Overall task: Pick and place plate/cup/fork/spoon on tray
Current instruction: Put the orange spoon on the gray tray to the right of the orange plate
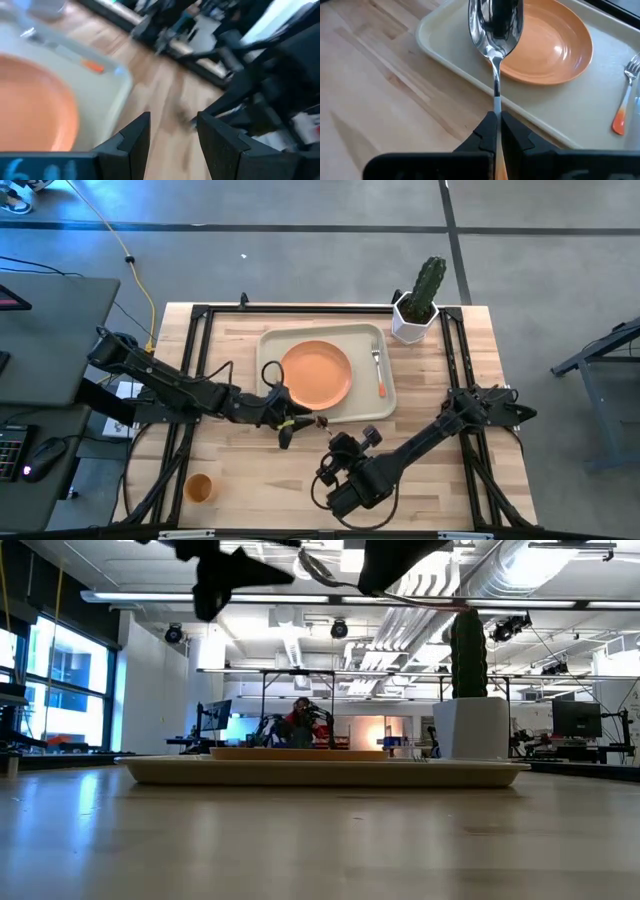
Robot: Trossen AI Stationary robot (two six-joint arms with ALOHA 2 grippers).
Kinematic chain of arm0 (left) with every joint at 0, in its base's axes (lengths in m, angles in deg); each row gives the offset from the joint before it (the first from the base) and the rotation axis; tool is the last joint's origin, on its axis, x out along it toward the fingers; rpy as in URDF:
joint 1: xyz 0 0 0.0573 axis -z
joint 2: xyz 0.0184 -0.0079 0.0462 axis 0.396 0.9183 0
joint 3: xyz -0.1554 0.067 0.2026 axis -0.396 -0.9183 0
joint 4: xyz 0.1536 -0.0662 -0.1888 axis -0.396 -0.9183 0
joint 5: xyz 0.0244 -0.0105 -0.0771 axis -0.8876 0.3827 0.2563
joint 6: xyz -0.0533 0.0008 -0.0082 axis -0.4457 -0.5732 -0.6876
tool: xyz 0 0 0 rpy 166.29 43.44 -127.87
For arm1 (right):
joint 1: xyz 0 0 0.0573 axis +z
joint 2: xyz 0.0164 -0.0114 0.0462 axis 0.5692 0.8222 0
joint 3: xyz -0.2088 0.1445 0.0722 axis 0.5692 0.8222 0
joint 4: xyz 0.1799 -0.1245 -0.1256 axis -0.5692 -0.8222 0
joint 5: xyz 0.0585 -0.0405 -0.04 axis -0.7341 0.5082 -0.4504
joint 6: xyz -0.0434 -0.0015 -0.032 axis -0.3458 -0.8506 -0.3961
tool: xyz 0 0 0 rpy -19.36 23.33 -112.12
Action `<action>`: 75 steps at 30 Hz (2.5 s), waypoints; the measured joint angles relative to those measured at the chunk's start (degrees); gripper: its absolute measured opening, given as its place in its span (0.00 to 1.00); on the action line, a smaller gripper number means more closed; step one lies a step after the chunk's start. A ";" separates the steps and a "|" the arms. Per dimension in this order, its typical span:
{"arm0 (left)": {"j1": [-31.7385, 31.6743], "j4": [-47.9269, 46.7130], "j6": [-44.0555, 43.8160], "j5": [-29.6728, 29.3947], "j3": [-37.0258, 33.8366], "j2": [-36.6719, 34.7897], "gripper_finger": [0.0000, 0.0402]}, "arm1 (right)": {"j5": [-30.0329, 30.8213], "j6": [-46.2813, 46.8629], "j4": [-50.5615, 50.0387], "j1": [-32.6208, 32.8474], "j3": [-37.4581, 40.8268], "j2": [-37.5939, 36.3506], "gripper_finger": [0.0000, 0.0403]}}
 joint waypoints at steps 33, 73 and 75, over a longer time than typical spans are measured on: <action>-6.83 1.08 4.56 9.55 0.04 2.13 0.03 | -1.52 -6.27 -0.68 -2.45 -0.13 -0.59 0.00; -8.44 -14.45 6.86 5.11 2.36 -11.93 0.38 | -13.42 -1.79 -11.23 -15.74 5.65 -5.38 0.00; -7.85 -18.37 6.76 1.09 2.34 -14.52 0.38 | -13.49 -5.99 -9.08 -17.99 5.65 -5.38 0.00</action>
